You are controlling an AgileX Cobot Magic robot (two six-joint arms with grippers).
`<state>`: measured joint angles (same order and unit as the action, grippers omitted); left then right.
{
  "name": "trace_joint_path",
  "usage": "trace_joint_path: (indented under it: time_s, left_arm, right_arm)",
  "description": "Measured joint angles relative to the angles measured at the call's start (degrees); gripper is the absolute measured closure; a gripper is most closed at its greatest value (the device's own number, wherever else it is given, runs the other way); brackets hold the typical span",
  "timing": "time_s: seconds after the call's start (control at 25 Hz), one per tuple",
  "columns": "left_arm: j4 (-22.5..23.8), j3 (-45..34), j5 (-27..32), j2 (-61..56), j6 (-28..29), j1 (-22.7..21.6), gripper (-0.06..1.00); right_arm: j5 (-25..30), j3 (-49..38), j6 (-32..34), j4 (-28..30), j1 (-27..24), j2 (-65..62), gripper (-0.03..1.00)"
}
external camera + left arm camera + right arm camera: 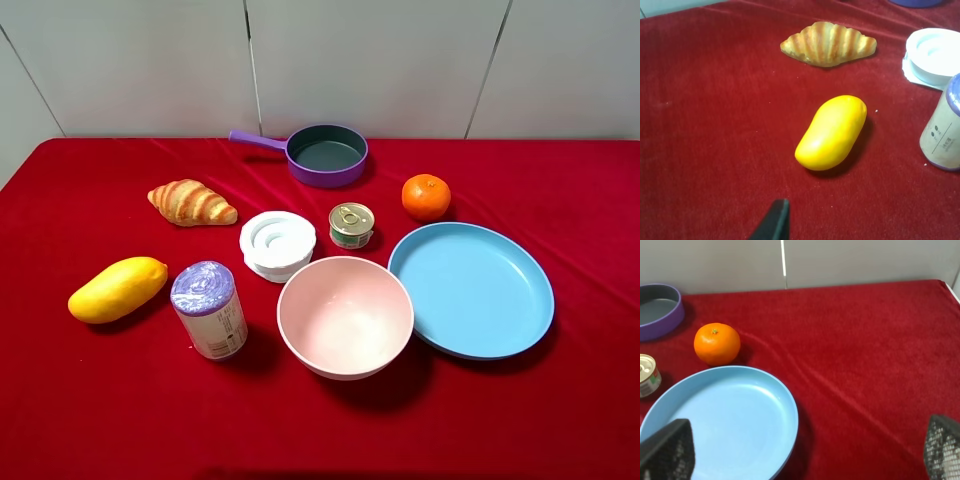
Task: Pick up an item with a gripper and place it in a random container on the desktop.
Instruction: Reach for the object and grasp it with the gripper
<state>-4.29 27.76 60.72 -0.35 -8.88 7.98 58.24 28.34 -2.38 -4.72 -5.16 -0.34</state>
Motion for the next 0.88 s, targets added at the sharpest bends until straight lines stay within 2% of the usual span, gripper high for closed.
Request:
trace_joint_path:
  time_s: [0.88]
  left_arm:
    - [0.0,0.0,0.0,0.0,0.0,0.0,-0.05]
  right_arm:
    - [0.0,0.0,0.5,0.43,0.0,0.0,0.27]
